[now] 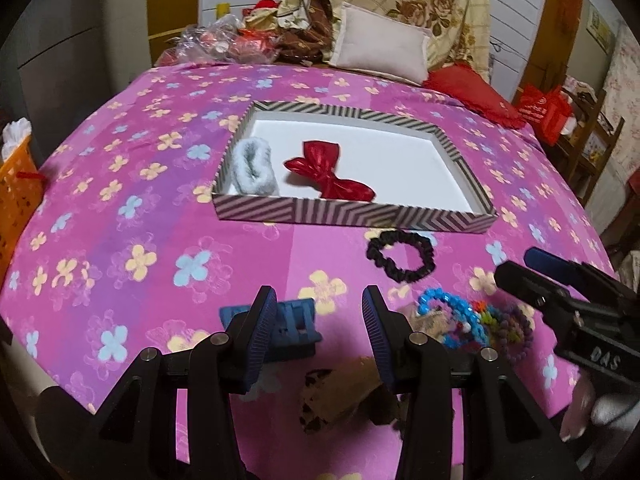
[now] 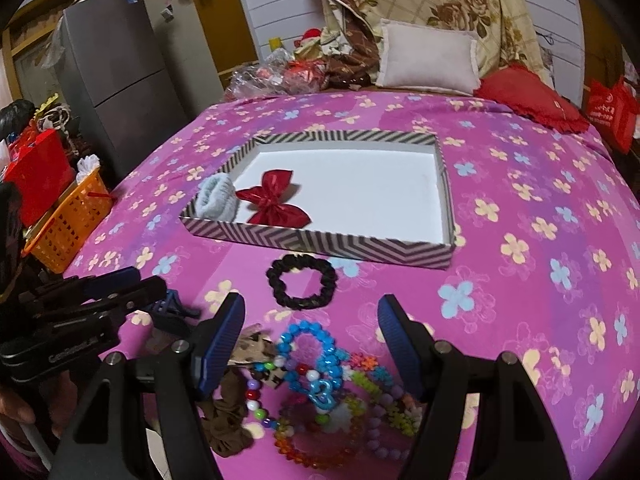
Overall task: Organize jewelry
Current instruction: 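Withdraw both tools from the box toward the remaining accessories, then grasp the brown leopard bow clip with the left tool while the right tool grasps the black beaded hair tie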
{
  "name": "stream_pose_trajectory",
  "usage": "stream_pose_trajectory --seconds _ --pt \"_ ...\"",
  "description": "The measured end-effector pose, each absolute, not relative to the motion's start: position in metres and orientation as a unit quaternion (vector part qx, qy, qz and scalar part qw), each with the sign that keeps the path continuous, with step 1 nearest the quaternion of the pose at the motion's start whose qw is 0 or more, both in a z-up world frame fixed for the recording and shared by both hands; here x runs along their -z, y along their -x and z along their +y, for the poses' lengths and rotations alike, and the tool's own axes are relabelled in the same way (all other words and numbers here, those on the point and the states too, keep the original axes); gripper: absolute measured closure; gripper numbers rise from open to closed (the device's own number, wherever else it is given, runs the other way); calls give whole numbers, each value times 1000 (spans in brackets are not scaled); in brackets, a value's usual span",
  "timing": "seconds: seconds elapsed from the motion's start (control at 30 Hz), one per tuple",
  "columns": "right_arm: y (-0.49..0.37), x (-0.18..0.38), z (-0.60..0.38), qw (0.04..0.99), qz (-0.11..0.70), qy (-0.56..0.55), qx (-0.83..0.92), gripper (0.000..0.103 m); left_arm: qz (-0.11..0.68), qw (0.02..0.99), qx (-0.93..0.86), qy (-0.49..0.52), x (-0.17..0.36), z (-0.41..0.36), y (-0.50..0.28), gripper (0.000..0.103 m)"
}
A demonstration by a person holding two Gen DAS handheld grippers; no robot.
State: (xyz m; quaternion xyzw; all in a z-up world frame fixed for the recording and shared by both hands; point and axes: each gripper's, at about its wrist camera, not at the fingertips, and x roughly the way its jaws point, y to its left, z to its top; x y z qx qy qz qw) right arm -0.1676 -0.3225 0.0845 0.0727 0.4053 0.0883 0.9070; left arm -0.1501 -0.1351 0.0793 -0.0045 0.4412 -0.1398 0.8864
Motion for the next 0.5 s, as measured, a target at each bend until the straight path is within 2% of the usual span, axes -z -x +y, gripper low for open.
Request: stream_pose_trajectory --seconds 0.4,0.5 --pt "169 -91 -331 910 397 -83 -82 30 448 879 162 -3 -79 -142 160 68" --pt "169 -93 -329 911 395 -83 -84 26 448 878 171 -7 -79 -142 165 68"
